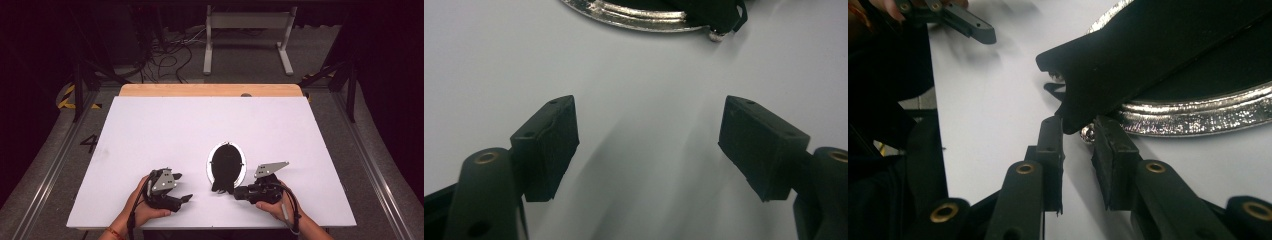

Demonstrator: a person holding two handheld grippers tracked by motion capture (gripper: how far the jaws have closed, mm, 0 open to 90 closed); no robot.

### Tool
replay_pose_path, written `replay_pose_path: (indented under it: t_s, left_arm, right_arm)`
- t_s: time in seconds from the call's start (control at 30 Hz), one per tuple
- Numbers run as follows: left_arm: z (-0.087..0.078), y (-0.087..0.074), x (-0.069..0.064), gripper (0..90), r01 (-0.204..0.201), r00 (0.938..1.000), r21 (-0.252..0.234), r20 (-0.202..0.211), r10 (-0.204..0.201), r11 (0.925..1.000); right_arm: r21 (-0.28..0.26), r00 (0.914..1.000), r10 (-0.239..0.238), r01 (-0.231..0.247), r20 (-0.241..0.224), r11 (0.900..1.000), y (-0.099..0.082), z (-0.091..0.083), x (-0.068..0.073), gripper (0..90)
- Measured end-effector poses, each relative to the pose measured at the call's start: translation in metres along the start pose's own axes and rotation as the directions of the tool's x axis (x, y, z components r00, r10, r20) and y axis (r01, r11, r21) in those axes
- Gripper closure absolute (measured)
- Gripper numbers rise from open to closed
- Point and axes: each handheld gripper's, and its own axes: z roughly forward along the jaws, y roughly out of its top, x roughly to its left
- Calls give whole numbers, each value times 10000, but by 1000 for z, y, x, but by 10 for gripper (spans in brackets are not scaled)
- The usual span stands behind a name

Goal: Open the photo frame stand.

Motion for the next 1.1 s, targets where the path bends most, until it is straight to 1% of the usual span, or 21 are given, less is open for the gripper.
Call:
replay_pose_path:
  t_s: [0.03,0.1,0.13,0.17,0.2,0.27,0.33,0.4,0.43,0.5,0.6,0.7,0.8,0.83,0.93,1.0,1.03,1.07,1.1]
  left_arm:
    - [1,1,-1,255,-68,10000,-43,-5,68,10000]
    - [1,3,-2,290,-115,9999,-92,38,116,9999]
    - [1,3,-3,296,-151,9999,-86,-4,151,9998]
    - [1,3,-3,318,-157,9999,-86,3,157,9998]
    - [1,3,-3,313,-126,9999,-86,19,126,9999]
    - [0,2,-2,335,-41,10000,-103,71,42,9999]
    - [0,2,-1,347,-34,10000,-125,71,35,9999]
    - [0,2,-2,355,-48,9999,-141,109,49,9999]
    - [0,2,-2,356,-54,9999,-133,98,55,9999]
    - [0,2,-2,349,-37,10000,-107,81,38,9999]
    - [1,2,-1,341,-16,10000,-53,80,17,10000]
    - [2,3,-1,342,20,9999,-9,152,-19,10000]
    - [4,5,-3,356,-99,9996,-17,254,100,9999]
    - [4,5,-3,356,-117,9995,16,280,116,9999]
    - [6,4,-4,355,-136,9994,72,314,133,9999]
    - [6,4,-3,353,-145,9995,98,286,142,9998]
    - [6,4,-3,351,-145,9995,95,296,142,9998]
    - [6,4,-3,349,-124,9994,91,324,121,9999]
    - [6,4,-3,347,-132,9993,105,349,128,9999]
  right_arm:
    - [173,9999,-142,141,32,9998,1,1,1,719]
    - [405,9977,-572,558,351,9976,3,1,6,719]
    - [519,9956,-794,768,499,9957,4,1,8,719]
    - [687,9910,-1123,1074,723,9918,5,2,12,729]
    - [791,9883,-1256,1188,862,9898,5,2,14,743]
    - [1106,9762,-1783,1650,1235,9801,7,3,20,746]
    - [1419,9605,-2273,2055,1603,9683,8,4,26,753]
    - [1580,9492,-2498,2214,1914,9623,9,6,30,767]
    - [1583,9482,-2485,2193,1977,9627,9,6,30,772]
    - [1584,9499,-2393,2095,2013,9649,9,6,30,783]
    - [1573,9471,-2408,2101,2121,9649,9,7,32,791]
    - [1464,9483,-2380,2102,2098,9666,8,7,32,803]
    - [1123,9621,-2065,1886,1779,9756,7,5,28,789]
    - [985,9674,-1969,1829,1595,9782,7,5,26,782]
    - [428,9851,-1422,1386,963,9894,7,3,20,717]
    - [192,9923,-1112,1103,539,9937,8,2,18,663]
    - [-25,9963,-819,820,271,9966,9,2,16,649]
    - [-118,9977,-653,655,153,9978,9,2,15,612]
    - [-290,9992,-381,377,-116,9989,10,2,12,556]
